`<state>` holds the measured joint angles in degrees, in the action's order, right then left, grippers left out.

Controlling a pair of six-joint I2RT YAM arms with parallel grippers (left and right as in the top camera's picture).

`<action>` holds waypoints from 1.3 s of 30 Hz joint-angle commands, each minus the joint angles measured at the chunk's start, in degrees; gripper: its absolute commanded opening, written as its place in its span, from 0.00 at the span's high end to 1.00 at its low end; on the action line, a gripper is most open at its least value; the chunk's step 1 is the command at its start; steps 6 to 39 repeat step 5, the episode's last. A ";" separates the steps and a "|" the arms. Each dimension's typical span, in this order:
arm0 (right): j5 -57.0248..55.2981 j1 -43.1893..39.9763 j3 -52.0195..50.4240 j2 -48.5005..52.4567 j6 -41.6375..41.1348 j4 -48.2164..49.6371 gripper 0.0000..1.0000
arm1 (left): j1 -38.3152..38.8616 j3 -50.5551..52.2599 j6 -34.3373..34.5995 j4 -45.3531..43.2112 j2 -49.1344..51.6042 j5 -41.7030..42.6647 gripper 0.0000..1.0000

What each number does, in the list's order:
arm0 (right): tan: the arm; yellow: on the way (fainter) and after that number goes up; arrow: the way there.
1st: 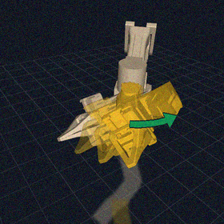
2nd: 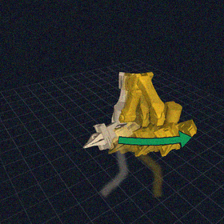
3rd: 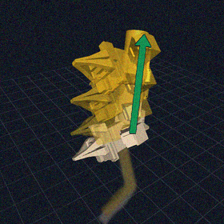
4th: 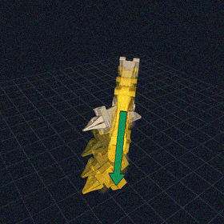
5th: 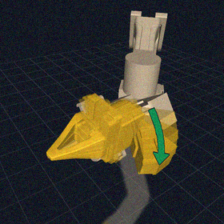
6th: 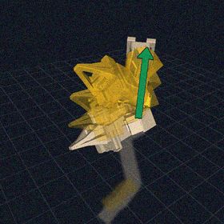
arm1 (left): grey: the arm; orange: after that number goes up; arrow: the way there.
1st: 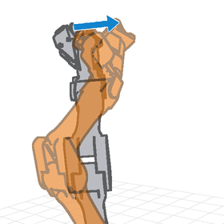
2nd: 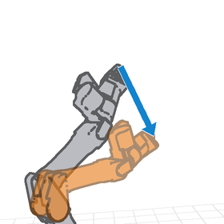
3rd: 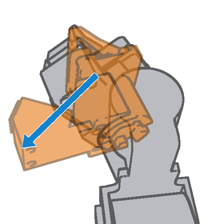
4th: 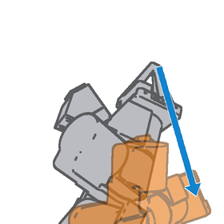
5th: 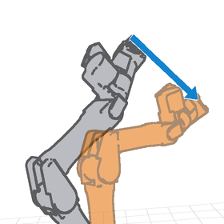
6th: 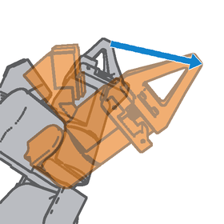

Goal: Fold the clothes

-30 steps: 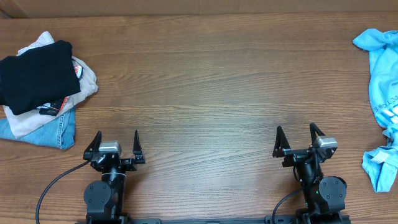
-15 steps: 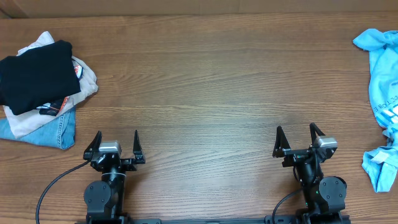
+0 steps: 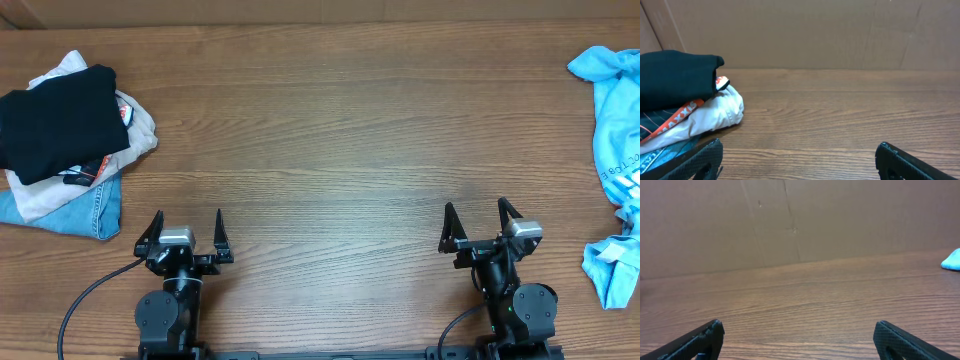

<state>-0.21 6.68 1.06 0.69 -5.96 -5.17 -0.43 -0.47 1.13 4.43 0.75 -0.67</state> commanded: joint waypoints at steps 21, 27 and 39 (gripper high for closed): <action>0.31 -0.33 -0.61 -0.52 0.02 0.35 0.00 | -0.31 0.20 0.55 -0.07 -0.50 0.48 0.00; 0.31 -0.33 -0.61 -0.52 0.02 0.35 0.00 | -0.31 0.20 0.55 -0.07 -0.50 0.48 0.00; 0.31 -0.33 -0.61 -0.52 0.02 0.35 0.00 | -0.31 0.20 0.55 -0.07 -0.50 0.48 0.00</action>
